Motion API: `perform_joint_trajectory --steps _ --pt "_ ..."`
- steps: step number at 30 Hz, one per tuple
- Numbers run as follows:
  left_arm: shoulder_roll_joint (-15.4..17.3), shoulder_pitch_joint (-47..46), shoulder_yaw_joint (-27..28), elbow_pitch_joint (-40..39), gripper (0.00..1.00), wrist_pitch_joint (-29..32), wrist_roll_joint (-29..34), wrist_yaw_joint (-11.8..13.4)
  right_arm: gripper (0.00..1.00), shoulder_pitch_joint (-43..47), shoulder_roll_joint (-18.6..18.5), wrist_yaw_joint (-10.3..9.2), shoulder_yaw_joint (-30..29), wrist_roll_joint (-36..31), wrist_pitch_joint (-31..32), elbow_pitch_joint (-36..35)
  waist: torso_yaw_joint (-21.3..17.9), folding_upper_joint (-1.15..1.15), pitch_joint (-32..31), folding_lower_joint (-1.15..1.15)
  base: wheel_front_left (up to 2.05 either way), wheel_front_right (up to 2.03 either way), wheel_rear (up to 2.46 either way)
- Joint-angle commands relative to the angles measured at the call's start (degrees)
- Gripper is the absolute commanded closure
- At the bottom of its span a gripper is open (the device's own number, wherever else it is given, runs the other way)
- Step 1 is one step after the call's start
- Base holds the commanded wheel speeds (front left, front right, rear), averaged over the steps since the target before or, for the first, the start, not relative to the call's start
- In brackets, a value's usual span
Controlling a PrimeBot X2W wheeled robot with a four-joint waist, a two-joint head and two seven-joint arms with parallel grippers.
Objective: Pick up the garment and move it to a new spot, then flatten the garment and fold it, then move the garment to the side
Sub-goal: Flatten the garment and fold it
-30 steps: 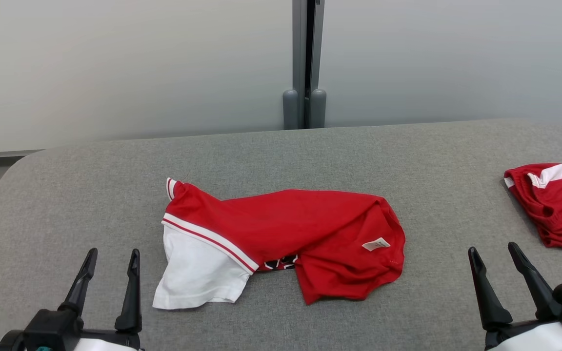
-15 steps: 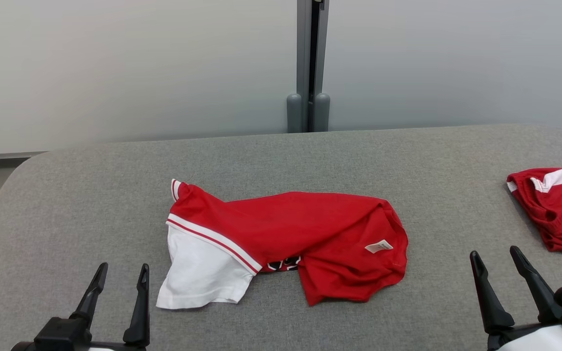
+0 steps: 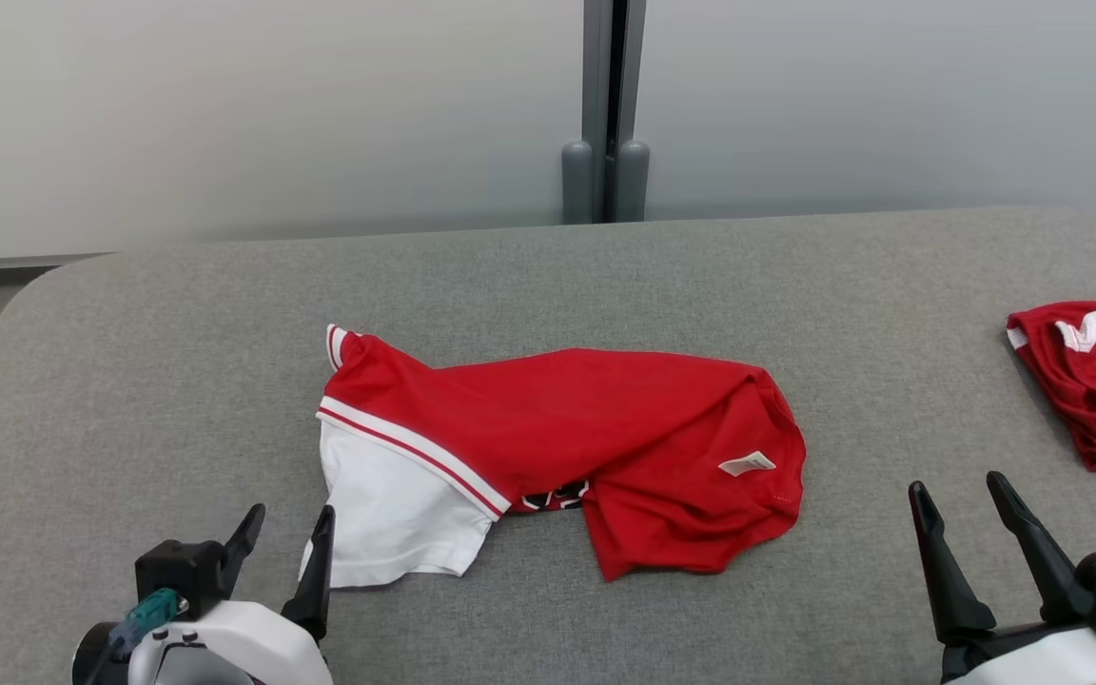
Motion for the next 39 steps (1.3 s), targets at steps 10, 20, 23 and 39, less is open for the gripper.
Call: perform_joint_trajectory --steps 10,20,23,39 --pt "-1.32 -9.95 0.17 23.76 0.0 2.8 -5.34 -2.78 0.0 -2.39 -0.3 0.0 -0.13 1.06 -0.64 1.28 -2.29 0.0 4.87 0.0 0.0 0.0 0.0" --pt "-1.72 -13.67 -1.64 33.03 1.0 0.41 -6.69 -4.24 0.0 -3.63 -0.33 0.0 -1.49 2.08 -1.63 5.49 -2.11 0.0 6.08 0.0 0.0 0.0 0.0" --pt "-1.84 -15.29 -2.17 33.94 1.0 -0.99 -6.72 -4.57 0.0 -4.91 -1.37 0.0 -1.01 2.89 -1.64 9.05 -1.07 0.0 7.08 0.0 0.0 0.0 0.0" --pt "-3.15 -21.75 -6.17 37.08 1.0 -8.31 -7.67 -5.02 0.0 -20.32 -4.2 0.0 13.53 10.97 -6.59 33.46 3.95 0.0 12.38 0.0 0.0 0.0 0.0"
